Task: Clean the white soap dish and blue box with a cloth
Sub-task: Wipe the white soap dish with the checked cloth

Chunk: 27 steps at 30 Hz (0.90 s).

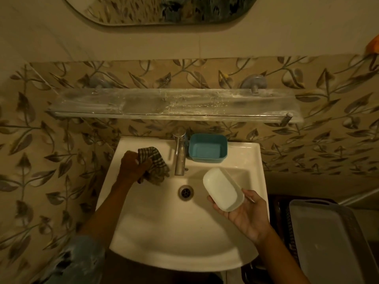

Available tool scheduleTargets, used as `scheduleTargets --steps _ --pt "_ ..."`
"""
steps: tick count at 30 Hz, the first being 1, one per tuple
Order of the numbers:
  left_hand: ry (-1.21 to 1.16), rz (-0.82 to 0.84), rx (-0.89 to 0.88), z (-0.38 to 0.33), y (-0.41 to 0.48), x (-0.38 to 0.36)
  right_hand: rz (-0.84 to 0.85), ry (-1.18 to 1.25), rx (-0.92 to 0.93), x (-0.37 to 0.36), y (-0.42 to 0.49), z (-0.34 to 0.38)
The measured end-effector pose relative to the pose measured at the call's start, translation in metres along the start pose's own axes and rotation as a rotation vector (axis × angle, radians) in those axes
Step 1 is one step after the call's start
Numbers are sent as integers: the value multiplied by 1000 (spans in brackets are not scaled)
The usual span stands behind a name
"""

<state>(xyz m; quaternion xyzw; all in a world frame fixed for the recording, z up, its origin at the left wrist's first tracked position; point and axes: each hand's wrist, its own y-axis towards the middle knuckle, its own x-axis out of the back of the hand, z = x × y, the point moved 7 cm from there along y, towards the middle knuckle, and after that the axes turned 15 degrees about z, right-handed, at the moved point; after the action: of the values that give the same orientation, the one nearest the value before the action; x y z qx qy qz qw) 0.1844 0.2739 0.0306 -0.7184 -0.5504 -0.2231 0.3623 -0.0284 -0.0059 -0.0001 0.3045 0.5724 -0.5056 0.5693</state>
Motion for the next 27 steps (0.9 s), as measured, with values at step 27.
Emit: scheduleTargets --steps 27 --pt "-146 402 -491 -114 -212 -136 -402 -387 81 -15 -30 -62"
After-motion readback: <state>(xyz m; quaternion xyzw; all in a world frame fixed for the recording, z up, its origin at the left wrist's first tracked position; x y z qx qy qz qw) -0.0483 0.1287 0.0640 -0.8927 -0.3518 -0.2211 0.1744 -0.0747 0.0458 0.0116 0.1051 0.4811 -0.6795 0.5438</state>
